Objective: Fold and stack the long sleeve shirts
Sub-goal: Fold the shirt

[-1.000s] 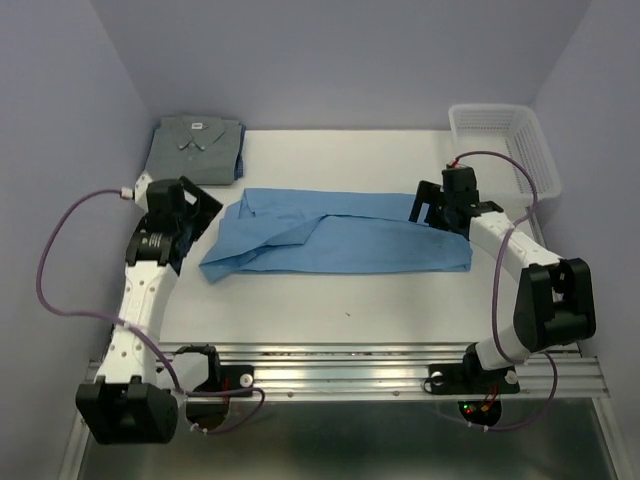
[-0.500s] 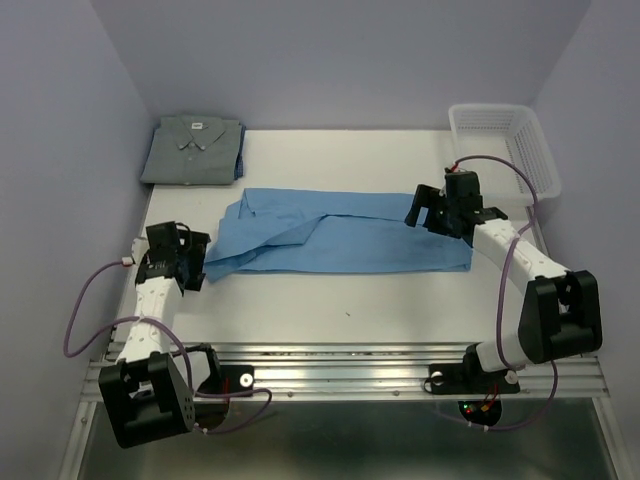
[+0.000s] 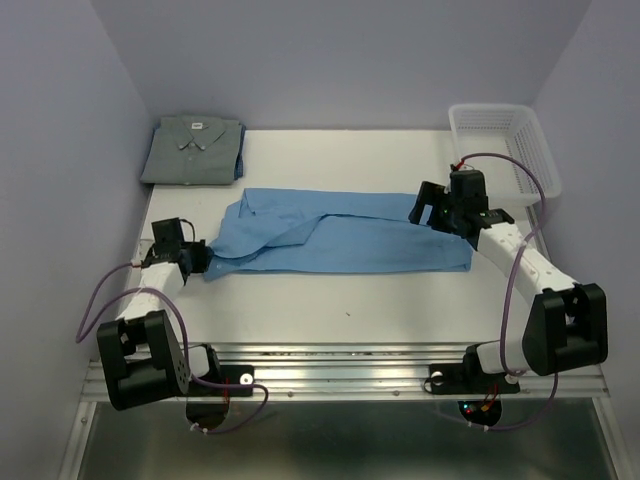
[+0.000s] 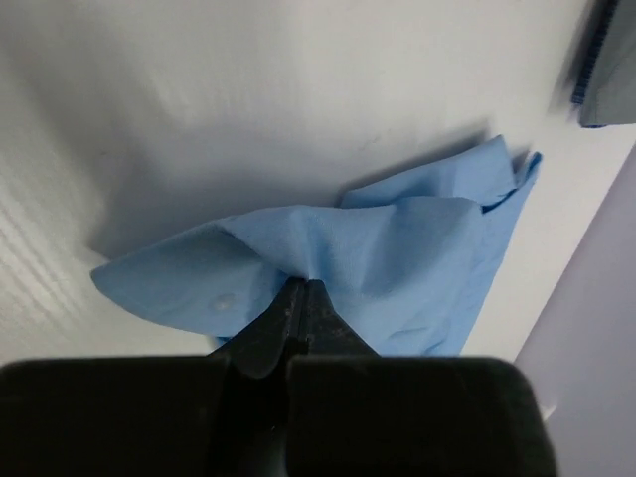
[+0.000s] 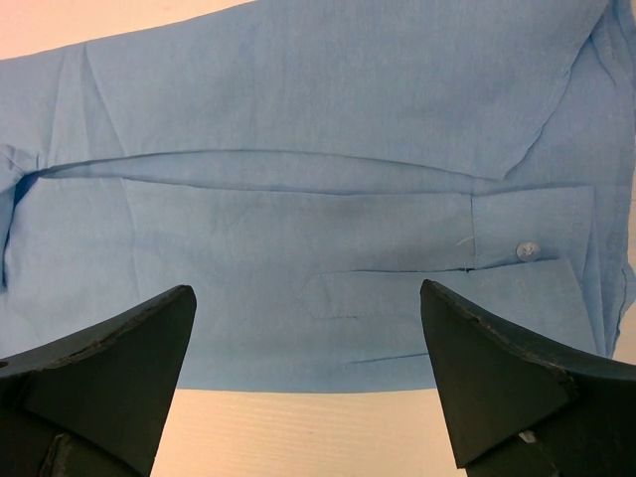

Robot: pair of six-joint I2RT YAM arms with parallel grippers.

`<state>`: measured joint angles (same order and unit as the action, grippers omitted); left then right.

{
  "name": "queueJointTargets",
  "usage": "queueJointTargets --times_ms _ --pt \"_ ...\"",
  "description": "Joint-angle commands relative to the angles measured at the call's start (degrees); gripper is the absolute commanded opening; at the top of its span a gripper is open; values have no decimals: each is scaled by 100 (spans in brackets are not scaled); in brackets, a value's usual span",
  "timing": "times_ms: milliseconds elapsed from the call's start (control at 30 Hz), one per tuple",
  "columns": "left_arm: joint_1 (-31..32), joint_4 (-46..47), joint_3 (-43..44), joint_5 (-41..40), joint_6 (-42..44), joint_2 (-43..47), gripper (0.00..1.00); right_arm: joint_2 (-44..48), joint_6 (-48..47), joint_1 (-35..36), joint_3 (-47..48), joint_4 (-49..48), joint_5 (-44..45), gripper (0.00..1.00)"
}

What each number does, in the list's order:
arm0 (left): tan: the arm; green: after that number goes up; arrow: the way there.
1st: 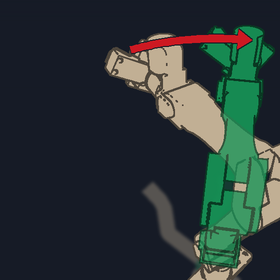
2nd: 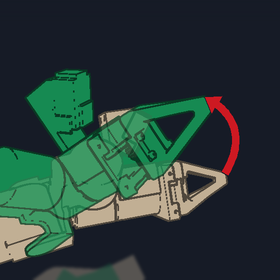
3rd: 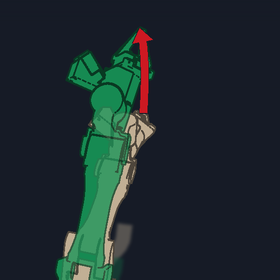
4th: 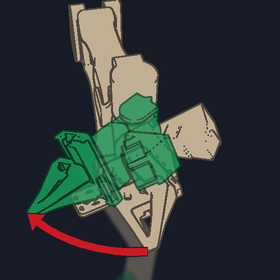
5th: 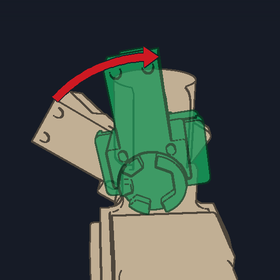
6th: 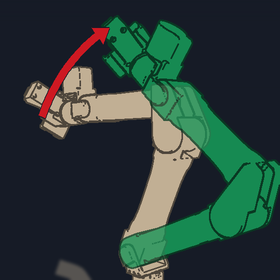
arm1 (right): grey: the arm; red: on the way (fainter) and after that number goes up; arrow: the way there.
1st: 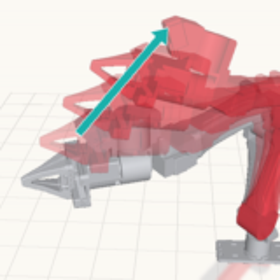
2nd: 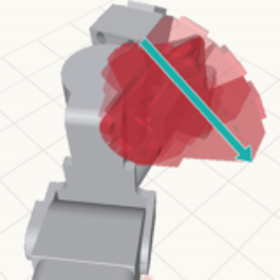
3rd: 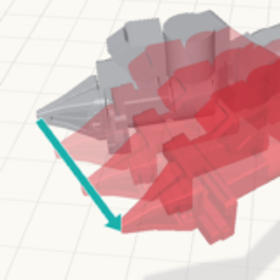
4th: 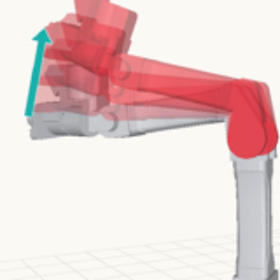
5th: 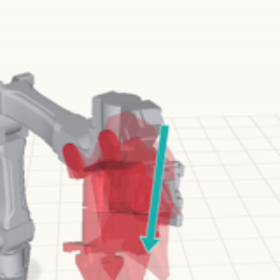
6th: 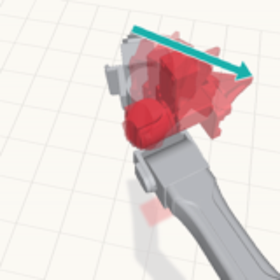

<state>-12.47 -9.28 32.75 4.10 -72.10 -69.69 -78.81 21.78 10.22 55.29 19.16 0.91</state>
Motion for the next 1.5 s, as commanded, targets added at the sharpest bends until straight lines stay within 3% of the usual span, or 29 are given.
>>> queueJointTargets --times_ms 0,100,367,500,700,800,1067,1233,1467 --pt "-1 260 652 -348 221 -44 0 322 -104 50 26 62 190 100" --pt "209 42 1416 -830 845 -1 0 418 -139 50 -9 105 261 100" --pt "2763 321 3306 -2544 2646 -193 0 726 -165 50 -88 237 542 100" --pt "3601 830 4045 -2424 4172 -755 0 1051 -122 50 -167 308 709 100" --pt "5015 1656 5046 -2397 5661 -1887 0 1735 -34 50 -246 387 1296 100" --pt "5368 1727 5442 -2282 6320 -2337 0 2000 28 50 -212 439 1535 100" --pt "6282 1789 6550 -991 7639 -3814 0 2299 -69 50 -36 598 1773 100" --pt "6406 1403 7323 -184 7649 -4622 0 2256 -69 50 -9 694 1834 100" --pt "6468 604 8264 -50 7404 -5441 0 2229 -34 50 -97 765 2010 100"
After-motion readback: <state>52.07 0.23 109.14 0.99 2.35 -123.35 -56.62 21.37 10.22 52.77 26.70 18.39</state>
